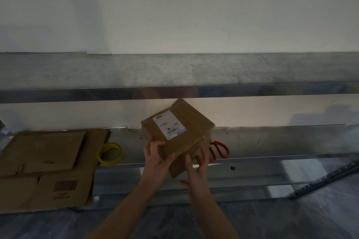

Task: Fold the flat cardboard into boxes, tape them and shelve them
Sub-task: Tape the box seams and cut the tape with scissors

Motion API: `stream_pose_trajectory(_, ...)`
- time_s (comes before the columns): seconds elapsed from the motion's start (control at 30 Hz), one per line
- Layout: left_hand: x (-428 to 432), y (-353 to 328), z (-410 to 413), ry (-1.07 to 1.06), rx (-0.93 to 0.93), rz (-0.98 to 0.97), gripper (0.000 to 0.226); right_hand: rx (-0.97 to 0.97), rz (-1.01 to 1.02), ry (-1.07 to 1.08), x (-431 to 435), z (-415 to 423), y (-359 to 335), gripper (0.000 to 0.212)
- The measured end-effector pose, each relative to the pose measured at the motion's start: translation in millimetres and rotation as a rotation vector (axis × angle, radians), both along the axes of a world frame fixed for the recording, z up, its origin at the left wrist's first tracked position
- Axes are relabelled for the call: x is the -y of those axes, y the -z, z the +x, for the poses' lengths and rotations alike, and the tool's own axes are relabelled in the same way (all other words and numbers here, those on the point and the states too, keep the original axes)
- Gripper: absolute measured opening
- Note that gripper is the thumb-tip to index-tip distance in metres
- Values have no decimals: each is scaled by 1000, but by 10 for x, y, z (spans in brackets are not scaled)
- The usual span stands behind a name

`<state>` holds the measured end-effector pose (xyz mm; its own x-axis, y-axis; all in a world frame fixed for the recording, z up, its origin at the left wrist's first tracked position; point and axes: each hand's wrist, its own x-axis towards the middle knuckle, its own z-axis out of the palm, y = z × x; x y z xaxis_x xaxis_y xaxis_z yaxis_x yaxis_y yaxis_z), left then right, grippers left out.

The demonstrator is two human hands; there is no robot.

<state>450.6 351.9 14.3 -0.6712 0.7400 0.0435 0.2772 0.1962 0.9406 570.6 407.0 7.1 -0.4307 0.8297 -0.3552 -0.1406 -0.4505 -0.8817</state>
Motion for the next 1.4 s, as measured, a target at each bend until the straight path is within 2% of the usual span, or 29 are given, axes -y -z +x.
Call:
stream_pose_trajectory(0.07,40,96,-25,-36,240,14,44,11,-51,40,-87,58,93,62)
stream_pose_trajectory(0.13,95,188,-44,-22,358,3,51,63,-114,32,-186,112,203,72)
stream_pose_trajectory(0.23,183,277,-67,109,131,-156,55,125,-221,-60,-321,168,377,91)
stream_pose_trajectory(0.3,200,301,-60,162,-25,-232,50,67,-306,-64,-413,190,481,95)
stream_pose_trajectory(0.43,133,286,-50,174,-194,-305,52,46,-420,-55,-482,118,628,80)
stream_pose_trajectory(0.53,55,241,-59,236,-228,-374,55,73,-524,-28,-462,40,739,80)
stream_pose_trajectory(0.63,17,197,-89,174,-192,-371,47,1,-546,-15,-437,12,823,80)
stream_pose_trajectory(0.73,34,176,-173,187,-331,-423,61,-28,-483,-36,-386,54,850,71)
stream_pose_trajectory(0.8,51,141,-232,218,-378,-387,64,-9,-383,-44,-349,82,813,66)
stream_pose_trajectory(0.93,55,76,-246,337,-289,-228,65,-16,-60,3,-371,111,604,82)
stream_pose_trajectory(1.07,-22,36,-186,183,-115,-116,51,65,341,-6,-515,170,411,90)
stream_pose_trajectory(1.2,-19,152,-173,120,-16,-223,32,276,456,-156,-558,225,445,79)
stream_pose_trajectory(1.27,34,260,-152,160,42,-274,28,353,450,-197,-529,227,511,81)
stream_pose_trajectory(1.33,103,330,-144,254,71,-291,35,390,449,-203,-529,211,547,92)
stream_pose_trajectory(1.37,138,366,-179,300,26,-326,42,397,471,-212,-548,194,556,96)
stream_pose_trajectory(1.4,166,408,-250,340,-99,-390,50,389,492,-228,-581,178,567,99)
